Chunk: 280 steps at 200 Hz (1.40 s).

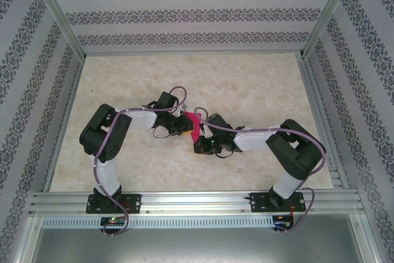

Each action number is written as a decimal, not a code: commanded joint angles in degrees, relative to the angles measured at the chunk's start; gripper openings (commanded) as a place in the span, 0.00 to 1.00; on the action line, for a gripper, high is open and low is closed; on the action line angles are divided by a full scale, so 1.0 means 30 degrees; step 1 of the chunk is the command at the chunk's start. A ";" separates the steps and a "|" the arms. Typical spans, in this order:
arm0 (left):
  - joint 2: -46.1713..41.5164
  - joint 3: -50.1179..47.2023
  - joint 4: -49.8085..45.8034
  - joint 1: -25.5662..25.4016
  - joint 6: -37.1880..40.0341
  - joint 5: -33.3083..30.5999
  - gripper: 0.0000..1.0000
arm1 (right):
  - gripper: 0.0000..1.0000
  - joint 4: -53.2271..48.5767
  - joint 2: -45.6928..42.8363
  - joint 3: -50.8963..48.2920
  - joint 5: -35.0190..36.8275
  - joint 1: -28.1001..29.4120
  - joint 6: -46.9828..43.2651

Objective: Fold a paper plane with a square sheet of paper (pick it up from the middle)
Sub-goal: Fold the wing for the fifth time at the center of the table.

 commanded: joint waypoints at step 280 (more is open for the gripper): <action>0.0846 0.1887 -0.1434 0.0107 0.1540 0.0370 0.19 | 0.11 -0.1243 0.1901 0.1442 0.0521 -0.0416 -0.0359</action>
